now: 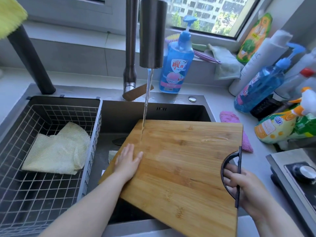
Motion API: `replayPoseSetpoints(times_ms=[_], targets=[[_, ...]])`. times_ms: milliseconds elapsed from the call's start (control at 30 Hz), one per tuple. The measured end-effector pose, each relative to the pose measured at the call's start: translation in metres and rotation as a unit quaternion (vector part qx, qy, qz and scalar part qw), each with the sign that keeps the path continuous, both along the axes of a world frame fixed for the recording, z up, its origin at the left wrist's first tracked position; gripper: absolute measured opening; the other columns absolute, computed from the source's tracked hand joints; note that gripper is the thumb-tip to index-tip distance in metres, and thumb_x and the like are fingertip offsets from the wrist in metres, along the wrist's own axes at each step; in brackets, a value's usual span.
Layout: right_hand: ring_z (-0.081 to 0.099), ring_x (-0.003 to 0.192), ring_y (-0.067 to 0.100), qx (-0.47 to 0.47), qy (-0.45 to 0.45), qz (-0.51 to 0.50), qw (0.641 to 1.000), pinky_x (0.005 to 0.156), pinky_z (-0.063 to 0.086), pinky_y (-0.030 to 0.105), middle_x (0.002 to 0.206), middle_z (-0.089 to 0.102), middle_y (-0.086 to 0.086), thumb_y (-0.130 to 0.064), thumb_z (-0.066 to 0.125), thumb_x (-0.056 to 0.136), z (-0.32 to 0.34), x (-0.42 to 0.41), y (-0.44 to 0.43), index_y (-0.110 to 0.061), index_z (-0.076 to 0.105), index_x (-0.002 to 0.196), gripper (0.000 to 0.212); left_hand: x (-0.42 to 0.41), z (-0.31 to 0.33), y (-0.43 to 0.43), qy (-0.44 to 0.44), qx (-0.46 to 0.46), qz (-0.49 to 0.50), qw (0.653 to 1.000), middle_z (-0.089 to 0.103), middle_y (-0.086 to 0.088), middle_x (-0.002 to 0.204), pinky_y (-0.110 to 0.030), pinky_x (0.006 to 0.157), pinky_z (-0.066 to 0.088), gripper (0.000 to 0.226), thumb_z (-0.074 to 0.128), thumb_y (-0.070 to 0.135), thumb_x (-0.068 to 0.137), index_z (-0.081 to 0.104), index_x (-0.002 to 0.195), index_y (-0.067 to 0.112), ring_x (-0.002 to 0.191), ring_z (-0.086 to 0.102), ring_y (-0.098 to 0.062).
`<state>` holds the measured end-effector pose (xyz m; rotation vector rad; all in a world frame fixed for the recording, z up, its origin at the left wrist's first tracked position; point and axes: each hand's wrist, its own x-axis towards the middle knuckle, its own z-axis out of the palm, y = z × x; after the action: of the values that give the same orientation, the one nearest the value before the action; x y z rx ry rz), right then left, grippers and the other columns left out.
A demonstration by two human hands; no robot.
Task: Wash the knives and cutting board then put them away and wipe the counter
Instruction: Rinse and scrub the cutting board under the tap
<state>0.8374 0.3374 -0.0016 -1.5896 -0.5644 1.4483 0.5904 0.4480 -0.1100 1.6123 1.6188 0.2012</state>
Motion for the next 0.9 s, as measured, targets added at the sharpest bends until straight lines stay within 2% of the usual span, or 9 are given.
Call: replayPoseSetpoints(times_ms=[100,233,333,433,567,667,767,800,900], targets=[[0.047,0.079,0.028,0.012,0.009,0.009,1.000,0.063,0.035,0.023,0.089,0.063,0.021,0.010,0.035,0.058,0.002,-0.001,0.001,0.001,0.069,0.082,0.042,-0.016,-0.013,0.002,0.043,-0.056,0.073,0.995,0.000,-0.005,0.157,-0.040,0.117,0.003,0.058,0.020,0.041,0.099,0.004,0.148,0.015,0.144,0.000,-0.021],[0.049,0.077,0.029,0.028,0.001,0.042,0.999,0.062,0.032,0.025,0.083,0.065,0.018,0.005,0.035,0.042,0.011,-0.004,0.004,-0.002,0.072,0.075,0.050,0.018,0.008,-0.005,-0.007,0.049,-0.037,0.998,-0.006,0.001,0.157,-0.035,0.115,-0.004,0.055,0.020,0.037,0.100,-0.001,0.148,0.021,0.144,-0.007,-0.014],[0.029,0.080,0.034,0.038,-0.031,0.063,0.997,0.058,0.013,0.032,0.088,0.046,0.018,-0.002,0.047,0.031,0.014,-0.007,0.009,0.018,0.051,0.095,0.067,0.047,0.036,0.015,-0.049,0.114,-0.085,0.989,-0.006,0.003,0.156,-0.034,0.115,-0.006,0.058,0.027,0.041,0.098,0.001,0.147,0.026,0.143,-0.009,-0.012],[0.023,0.082,0.032,0.053,-0.036,0.086,0.994,0.059,0.007,0.040,0.093,0.038,0.016,-0.008,0.051,0.030,0.012,-0.008,0.012,0.022,0.040,0.098,0.075,0.051,0.052,0.049,-0.046,0.149,-0.079,0.985,-0.006,0.001,0.157,-0.035,0.115,-0.007,0.063,0.029,0.048,0.095,0.003,0.147,0.026,0.144,-0.008,-0.014],[0.033,0.054,0.020,0.059,-0.011,0.109,0.992,0.047,0.020,0.018,0.078,0.043,0.019,0.008,0.039,0.037,0.017,-0.007,0.009,0.021,0.046,0.089,0.054,0.021,0.043,0.073,-0.012,0.134,-0.027,0.990,0.000,-0.001,0.157,-0.037,0.116,0.000,0.062,0.027,0.048,0.095,0.006,0.148,0.022,0.144,-0.002,-0.017],[0.030,0.055,0.015,0.068,0.027,0.101,0.992,0.045,0.022,0.015,0.074,0.043,0.019,0.010,0.033,0.041,0.018,-0.008,0.010,0.014,0.057,0.081,0.046,0.000,0.025,0.067,0.002,0.076,0.034,0.997,-0.001,0.000,0.157,-0.038,0.116,0.001,0.062,0.026,0.047,0.096,0.005,0.148,0.021,0.144,-0.004,-0.017],[0.026,0.069,0.027,0.062,0.019,0.079,0.995,0.057,0.011,0.032,0.088,0.042,0.017,0.002,0.046,0.032,0.010,-0.008,0.016,0.010,0.058,0.083,0.053,0.006,0.022,0.036,0.001,0.065,0.022,0.998,-0.010,0.001,0.156,-0.037,0.115,-0.007,0.057,0.020,0.041,0.098,-0.001,0.148,0.022,0.143,-0.011,-0.016],[0.023,0.077,0.031,0.058,0.013,0.069,0.996,0.060,0.008,0.040,0.094,0.040,0.018,-0.002,0.049,0.031,0.008,-0.008,0.016,0.012,0.055,0.088,0.060,0.014,0.025,0.021,-0.015,0.082,-0.014,0.996,-0.014,0.005,0.154,-0.034,0.113,-0.011,0.054,0.019,0.039,0.099,-0.003,0.147,0.025,0.141,-0.014,-0.013],[0.020,0.086,0.033,0.052,0.003,0.066,0.996,0.063,0.005,0.046,0.097,0.037,0.018,-0.005,0.051,0.030,0.001,-0.005,0.016,0.019,0.047,0.099,0.073,0.040,0.040,-0.025,-0.068,0.166,-0.138,0.974,-0.023,0.020,0.140,-0.024,0.107,-0.018,0.048,0.017,0.043,0.098,-0.012,0.136,0.037,0.130,-0.023,0.003]])
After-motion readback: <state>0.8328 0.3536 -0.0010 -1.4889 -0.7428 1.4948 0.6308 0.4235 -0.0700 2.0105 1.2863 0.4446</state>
